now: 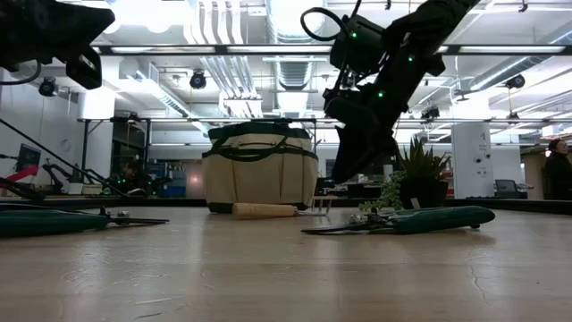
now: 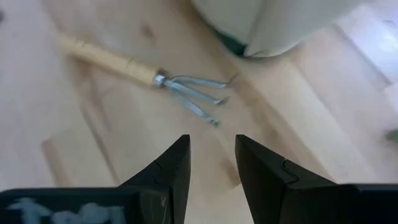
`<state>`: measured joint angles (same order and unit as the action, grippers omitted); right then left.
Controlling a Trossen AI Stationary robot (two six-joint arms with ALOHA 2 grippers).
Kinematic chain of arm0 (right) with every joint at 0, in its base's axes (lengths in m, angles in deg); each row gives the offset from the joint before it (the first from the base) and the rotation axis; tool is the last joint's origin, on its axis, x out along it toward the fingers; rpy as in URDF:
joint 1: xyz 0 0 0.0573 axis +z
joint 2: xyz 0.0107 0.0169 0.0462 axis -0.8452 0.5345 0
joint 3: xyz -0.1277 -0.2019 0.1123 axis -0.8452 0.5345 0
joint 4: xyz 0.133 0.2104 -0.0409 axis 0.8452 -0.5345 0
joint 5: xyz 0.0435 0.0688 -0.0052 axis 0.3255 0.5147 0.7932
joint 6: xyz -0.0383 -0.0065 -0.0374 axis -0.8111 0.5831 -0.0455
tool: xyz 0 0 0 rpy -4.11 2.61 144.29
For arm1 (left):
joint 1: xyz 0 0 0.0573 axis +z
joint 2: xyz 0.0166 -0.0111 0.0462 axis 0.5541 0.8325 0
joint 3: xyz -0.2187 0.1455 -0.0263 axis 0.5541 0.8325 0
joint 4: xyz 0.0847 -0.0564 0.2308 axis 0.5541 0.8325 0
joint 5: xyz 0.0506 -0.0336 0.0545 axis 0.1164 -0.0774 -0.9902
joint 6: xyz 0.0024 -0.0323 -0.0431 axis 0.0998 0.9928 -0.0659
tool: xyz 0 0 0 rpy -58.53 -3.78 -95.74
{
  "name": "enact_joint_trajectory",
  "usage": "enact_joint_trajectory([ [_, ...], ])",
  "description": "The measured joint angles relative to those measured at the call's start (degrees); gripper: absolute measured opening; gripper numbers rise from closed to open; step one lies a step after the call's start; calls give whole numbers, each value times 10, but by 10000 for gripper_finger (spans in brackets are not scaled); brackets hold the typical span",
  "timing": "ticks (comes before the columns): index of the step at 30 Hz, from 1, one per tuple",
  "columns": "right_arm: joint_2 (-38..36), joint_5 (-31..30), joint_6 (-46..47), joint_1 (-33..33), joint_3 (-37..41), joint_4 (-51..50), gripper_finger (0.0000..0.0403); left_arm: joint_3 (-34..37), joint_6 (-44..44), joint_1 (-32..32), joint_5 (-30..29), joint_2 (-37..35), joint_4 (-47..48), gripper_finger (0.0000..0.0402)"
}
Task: Pick & Place Garden tools in Gardening bag
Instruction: Put the hand rake into the gardening bag
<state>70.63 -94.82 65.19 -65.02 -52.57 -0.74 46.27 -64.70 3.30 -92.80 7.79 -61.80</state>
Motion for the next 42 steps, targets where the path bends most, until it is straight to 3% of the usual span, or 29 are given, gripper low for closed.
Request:
enact_joint_trajectory([
  [5,15,0,5,-7,9,44,116,0,17,0,0,0,-1,5],
  [18,81,1,1,-9,-19,44,118,0,16,0,0,0,-1,5],
  [34,83,-1,-49,-20,-16,38,16,0,16,0,0,0,-2,5],
  [42,83,-18,-96,-13,-15,38,8,0,17,0,0,0,-4,5],
])
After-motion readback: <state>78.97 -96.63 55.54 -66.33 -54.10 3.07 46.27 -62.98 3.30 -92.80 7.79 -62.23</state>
